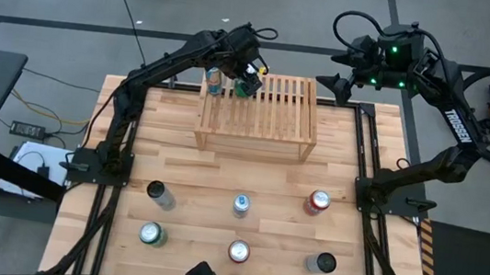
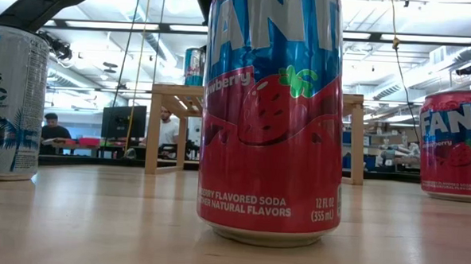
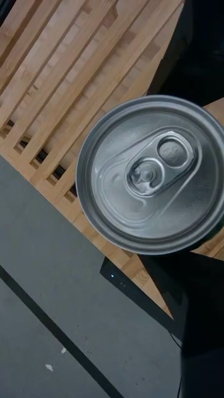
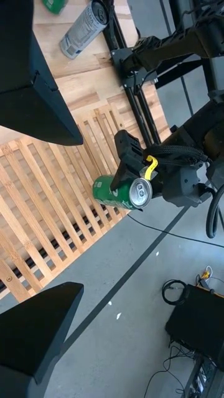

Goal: Place canned beverage on shelf
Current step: Align the green soda can with the blue soda can on the shelf

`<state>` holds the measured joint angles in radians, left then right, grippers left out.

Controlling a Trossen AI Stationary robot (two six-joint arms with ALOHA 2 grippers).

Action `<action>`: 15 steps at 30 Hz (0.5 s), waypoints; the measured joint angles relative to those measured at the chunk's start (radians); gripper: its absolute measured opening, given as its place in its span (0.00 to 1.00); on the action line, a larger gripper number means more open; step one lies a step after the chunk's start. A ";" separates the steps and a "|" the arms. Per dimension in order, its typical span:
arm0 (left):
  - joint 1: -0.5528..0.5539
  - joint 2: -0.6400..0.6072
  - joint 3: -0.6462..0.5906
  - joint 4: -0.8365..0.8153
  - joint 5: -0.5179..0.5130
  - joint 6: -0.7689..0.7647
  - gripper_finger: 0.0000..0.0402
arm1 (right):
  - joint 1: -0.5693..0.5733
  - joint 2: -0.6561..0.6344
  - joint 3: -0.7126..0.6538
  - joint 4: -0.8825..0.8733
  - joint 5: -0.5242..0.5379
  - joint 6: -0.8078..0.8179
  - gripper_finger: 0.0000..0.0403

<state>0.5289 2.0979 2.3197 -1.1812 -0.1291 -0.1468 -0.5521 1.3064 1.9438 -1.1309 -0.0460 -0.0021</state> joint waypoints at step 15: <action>-0.006 0.000 0.000 -0.003 -0.007 0.028 0.84 | 0.000 0.000 0.000 0.000 0.000 0.000 0.96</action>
<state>0.5232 2.0979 2.3196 -1.1843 -0.1364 -0.1188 -0.5518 1.3064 1.9438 -1.1309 -0.0461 -0.0021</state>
